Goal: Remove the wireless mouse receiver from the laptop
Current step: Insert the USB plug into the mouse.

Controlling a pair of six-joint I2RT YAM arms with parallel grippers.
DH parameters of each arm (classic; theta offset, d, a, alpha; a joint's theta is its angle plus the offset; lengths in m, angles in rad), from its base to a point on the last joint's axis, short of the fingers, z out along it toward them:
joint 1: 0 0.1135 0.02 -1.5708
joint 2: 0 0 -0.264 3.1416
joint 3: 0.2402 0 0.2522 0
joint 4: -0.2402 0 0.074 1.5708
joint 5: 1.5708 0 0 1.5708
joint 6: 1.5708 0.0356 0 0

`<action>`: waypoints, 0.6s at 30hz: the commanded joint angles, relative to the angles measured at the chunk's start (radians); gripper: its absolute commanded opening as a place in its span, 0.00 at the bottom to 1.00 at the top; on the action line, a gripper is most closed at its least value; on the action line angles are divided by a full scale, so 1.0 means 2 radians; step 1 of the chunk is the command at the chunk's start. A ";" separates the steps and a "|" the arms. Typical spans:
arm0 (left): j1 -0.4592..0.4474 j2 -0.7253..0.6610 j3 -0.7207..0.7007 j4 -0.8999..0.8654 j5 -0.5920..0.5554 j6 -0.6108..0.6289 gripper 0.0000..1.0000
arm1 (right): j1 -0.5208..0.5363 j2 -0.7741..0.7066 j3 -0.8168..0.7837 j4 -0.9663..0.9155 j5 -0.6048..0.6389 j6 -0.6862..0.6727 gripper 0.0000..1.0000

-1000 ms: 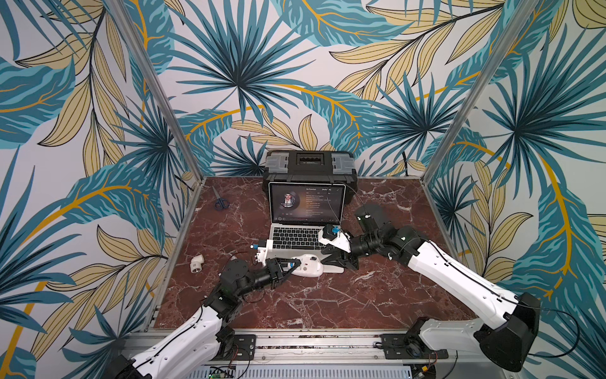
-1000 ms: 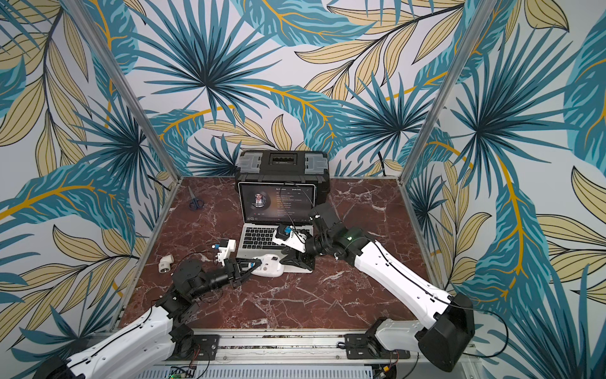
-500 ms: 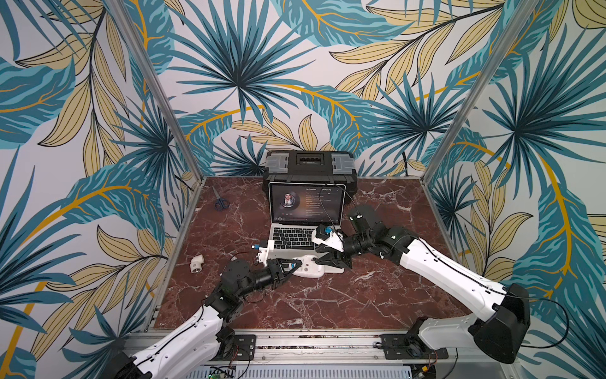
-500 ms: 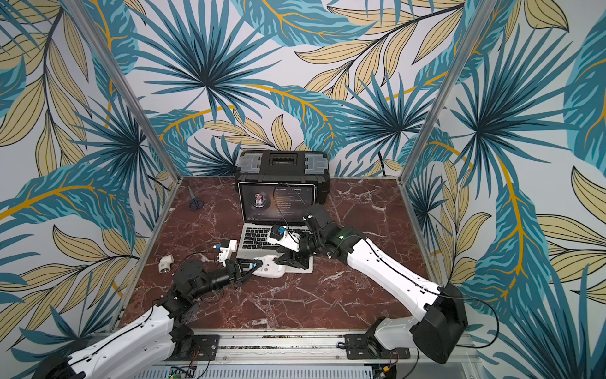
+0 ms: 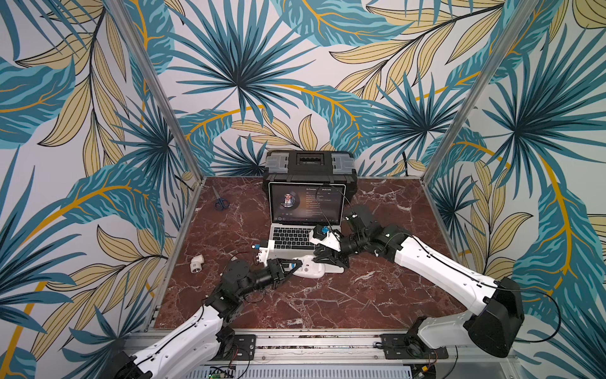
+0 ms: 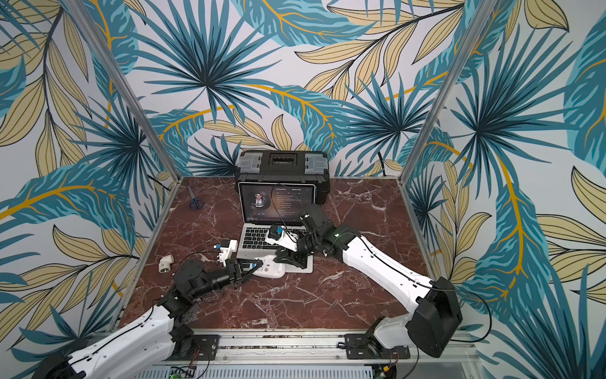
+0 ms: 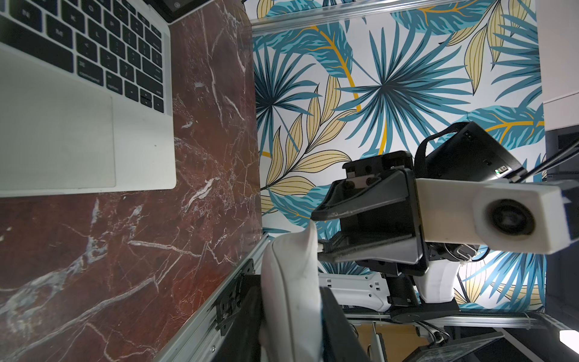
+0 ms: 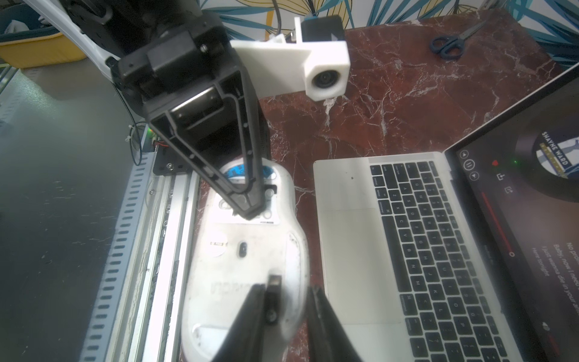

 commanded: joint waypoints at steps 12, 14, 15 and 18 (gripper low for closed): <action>-0.002 -0.001 0.031 0.040 -0.007 0.008 0.00 | 0.003 0.019 0.003 -0.025 0.005 -0.007 0.03; -0.002 0.000 0.030 0.038 -0.007 0.008 0.00 | 0.003 0.021 0.015 -0.037 0.013 -0.003 0.00; -0.002 0.000 0.030 0.038 -0.007 0.010 0.00 | 0.003 0.024 0.023 -0.048 0.013 -0.004 0.00; -0.002 0.004 0.031 0.042 -0.006 0.011 0.00 | 0.003 0.029 0.037 -0.068 0.013 -0.009 0.00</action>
